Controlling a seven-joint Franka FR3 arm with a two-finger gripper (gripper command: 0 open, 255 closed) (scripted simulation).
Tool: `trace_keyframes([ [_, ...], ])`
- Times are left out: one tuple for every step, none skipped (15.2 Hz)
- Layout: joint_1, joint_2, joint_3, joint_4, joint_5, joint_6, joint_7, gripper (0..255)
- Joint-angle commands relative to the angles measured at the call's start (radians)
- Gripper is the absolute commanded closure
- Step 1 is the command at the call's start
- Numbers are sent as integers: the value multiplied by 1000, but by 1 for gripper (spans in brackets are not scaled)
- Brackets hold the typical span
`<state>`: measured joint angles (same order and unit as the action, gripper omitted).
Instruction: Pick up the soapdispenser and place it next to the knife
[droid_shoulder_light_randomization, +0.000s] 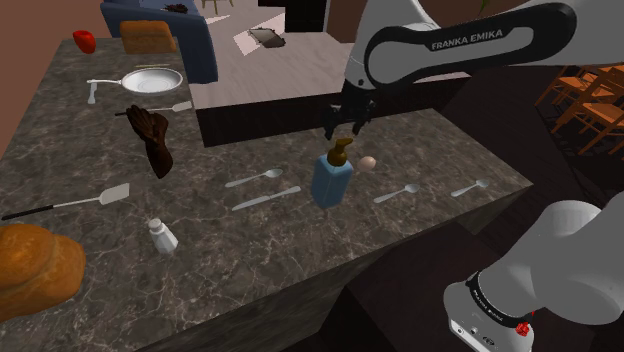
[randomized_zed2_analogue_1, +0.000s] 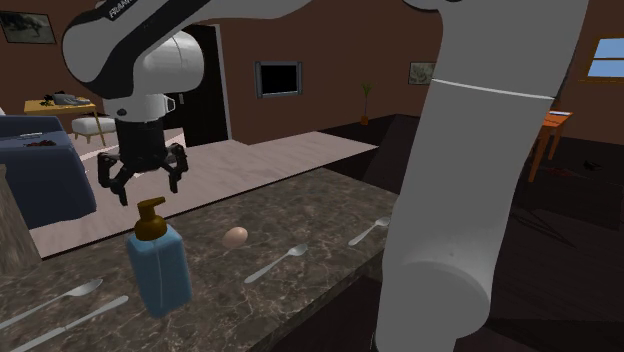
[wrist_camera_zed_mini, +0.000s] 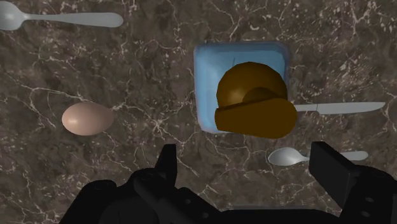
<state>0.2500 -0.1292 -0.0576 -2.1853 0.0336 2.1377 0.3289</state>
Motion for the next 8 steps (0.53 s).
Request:
trace_keyframes([
  [0, -21, 1, 31, -2, -52, 4, 0],
  [0, -32, 0, 53, -4, -85, 4, 0],
  [-1, -40, 0, 71, -4, -111, 5, 0],
  [-1, -40, 0, 71, -4, -111, 5, 0],
  [-1, -40, 0, 71, -4, -111, 5, 0],
  [-1, -40, 0, 71, -4, -111, 5, 0],
  [-1, -40, 0, 71, -4, -111, 5, 0],
  [-1, -40, 0, 71, -4, -111, 5, 0],
])
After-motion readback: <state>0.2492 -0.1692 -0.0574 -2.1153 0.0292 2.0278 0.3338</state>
